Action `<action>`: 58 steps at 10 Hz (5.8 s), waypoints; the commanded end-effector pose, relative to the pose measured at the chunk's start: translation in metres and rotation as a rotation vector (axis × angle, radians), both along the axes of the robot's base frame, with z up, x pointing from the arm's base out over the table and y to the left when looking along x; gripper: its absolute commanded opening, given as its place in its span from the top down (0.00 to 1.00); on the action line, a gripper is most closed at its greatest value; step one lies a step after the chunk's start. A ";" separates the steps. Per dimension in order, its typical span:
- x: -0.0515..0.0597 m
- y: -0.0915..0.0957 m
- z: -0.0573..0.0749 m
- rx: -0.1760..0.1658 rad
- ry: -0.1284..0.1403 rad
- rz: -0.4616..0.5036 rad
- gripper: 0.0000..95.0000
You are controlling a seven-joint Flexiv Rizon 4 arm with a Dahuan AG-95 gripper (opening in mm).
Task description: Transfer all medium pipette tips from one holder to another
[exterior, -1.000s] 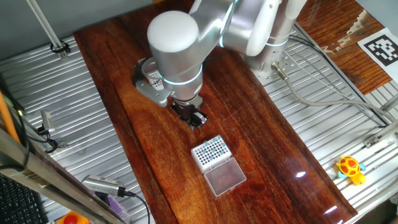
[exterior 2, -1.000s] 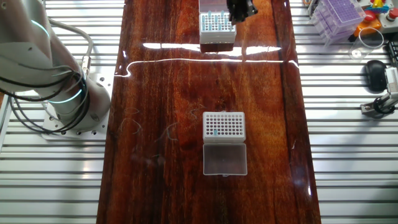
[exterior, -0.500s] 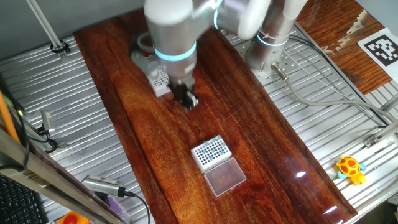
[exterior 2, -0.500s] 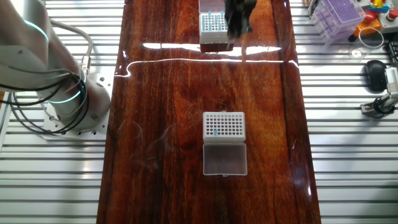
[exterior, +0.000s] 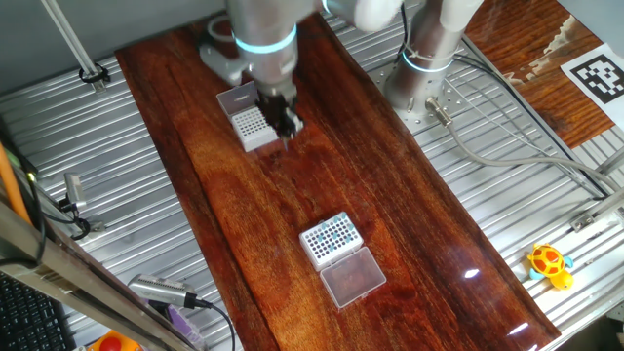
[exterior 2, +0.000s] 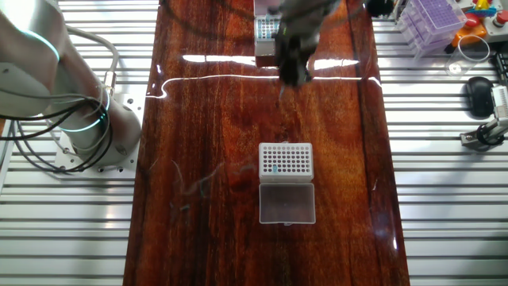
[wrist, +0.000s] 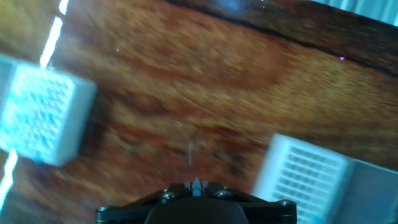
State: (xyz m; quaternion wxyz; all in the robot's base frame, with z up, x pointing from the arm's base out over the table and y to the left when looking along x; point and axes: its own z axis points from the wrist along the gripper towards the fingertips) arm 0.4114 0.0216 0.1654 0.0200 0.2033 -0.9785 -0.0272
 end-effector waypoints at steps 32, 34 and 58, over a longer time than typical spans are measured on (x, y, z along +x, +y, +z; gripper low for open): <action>-0.007 -0.120 -0.044 -0.014 -0.030 0.093 1.00; -0.008 -0.120 -0.045 -0.012 -0.031 0.094 1.00; 0.009 -0.078 -0.051 -0.019 -0.016 0.026 0.80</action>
